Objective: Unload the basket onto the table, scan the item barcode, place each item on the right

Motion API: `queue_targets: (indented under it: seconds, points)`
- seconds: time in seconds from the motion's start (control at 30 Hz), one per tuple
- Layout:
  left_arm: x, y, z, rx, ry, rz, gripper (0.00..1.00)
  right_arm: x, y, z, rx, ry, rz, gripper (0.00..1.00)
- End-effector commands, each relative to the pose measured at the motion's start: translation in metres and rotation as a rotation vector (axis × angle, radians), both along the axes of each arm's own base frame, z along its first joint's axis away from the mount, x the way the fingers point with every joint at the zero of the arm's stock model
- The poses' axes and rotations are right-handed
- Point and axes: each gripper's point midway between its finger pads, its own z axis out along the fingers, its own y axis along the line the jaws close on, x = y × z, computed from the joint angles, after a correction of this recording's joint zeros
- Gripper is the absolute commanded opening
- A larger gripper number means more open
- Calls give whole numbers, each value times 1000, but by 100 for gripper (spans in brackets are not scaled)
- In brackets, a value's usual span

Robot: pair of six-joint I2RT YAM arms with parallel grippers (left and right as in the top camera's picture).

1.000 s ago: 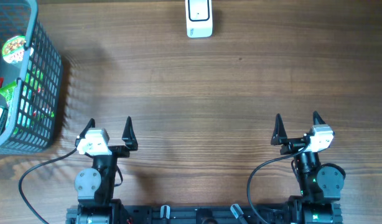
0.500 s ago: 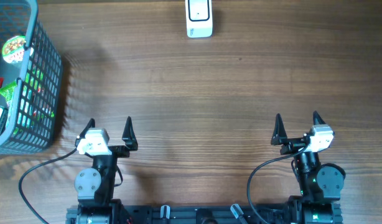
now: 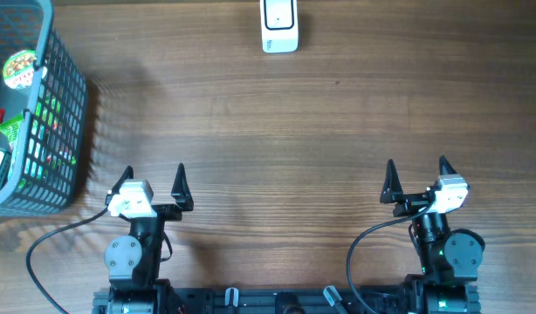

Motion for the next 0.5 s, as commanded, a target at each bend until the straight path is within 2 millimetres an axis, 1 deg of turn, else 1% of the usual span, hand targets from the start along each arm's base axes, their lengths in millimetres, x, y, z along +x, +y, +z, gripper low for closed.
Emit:
queue_targets:
  seconds: [0.0,0.17,0.33,0.47]
  points:
    - [-1,-2,0,17,-1,-19,100,0,-4,3,17,-12,-22,100]
    - [0,-3,8,18,-35,-20,100,0,-4,3,17,-12,-22,100]
    - [-1,-3,2,18,-9,-20,100,0,-4,3,17,-12,-22,100]
    - [0,1,3,19,-13,-1,100,0,-4,3,17,-12,-23,100]
